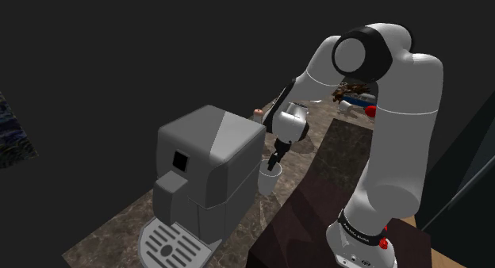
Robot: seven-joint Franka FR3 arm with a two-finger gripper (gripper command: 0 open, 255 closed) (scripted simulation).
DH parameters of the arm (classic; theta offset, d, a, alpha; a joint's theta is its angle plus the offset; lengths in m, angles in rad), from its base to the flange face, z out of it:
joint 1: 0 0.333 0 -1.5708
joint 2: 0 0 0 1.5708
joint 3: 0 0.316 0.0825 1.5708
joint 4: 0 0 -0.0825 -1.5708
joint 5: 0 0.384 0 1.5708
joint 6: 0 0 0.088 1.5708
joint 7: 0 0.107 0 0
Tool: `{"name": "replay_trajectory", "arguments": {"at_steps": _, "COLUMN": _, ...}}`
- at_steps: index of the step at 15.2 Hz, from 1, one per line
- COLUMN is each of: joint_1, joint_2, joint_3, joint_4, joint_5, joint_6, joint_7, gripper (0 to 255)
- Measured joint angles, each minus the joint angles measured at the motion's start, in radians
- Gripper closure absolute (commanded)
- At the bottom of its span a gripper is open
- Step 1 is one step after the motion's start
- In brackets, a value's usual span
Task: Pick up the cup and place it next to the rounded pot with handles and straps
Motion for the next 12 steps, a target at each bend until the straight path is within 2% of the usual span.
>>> {"name": "replay_trajectory", "arguments": {"at_steps": 7, "joint_1": -0.006, "joint_2": 0.012, "joint_3": 0.01, "joint_4": 0.005, "joint_5": 0.02, "joint_6": 0.004, "joint_7": -0.015, "gripper": 0}}
{"name": "replay_trajectory", "arguments": {"at_steps": 8, "joint_1": -0.006, "joint_2": 0.012, "joint_3": 0.01, "joint_4": 0.005, "joint_5": 0.02, "joint_6": 0.004, "joint_7": -0.015, "gripper": 255}}
{"name": "replay_trajectory", "arguments": {"at_steps": 12, "joint_1": -0.006, "joint_2": 0.012, "joint_3": 0.009, "joint_4": 0.005, "joint_5": 0.02, "joint_6": 0.004, "joint_7": -0.015, "gripper": 255}}
